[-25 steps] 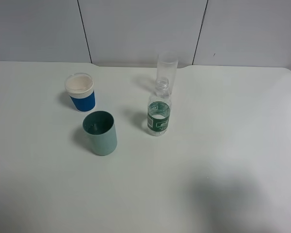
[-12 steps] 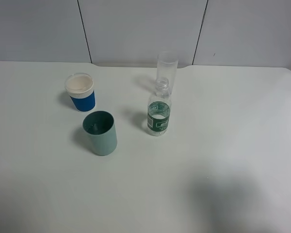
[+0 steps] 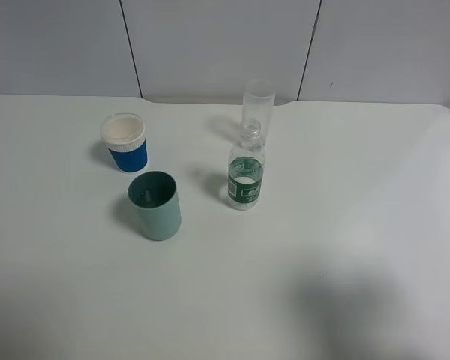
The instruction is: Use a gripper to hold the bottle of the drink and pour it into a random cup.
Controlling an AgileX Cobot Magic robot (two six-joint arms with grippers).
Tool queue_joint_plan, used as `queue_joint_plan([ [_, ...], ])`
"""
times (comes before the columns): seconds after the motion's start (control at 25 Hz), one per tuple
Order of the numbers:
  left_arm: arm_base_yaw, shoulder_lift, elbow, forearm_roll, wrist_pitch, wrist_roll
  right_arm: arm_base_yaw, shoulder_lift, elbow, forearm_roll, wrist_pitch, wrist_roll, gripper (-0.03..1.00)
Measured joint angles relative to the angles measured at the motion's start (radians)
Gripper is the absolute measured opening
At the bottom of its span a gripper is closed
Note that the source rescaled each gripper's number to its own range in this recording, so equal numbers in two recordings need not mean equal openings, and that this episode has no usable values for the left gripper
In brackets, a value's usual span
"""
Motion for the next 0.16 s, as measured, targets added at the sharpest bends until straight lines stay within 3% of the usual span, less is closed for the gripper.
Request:
queue_joint_plan([
  [0.16, 0.000, 0.000, 0.000, -0.001, 0.000, 0.000, 0.000, 0.000, 0.000, 0.000, 0.000, 0.000, 0.91],
])
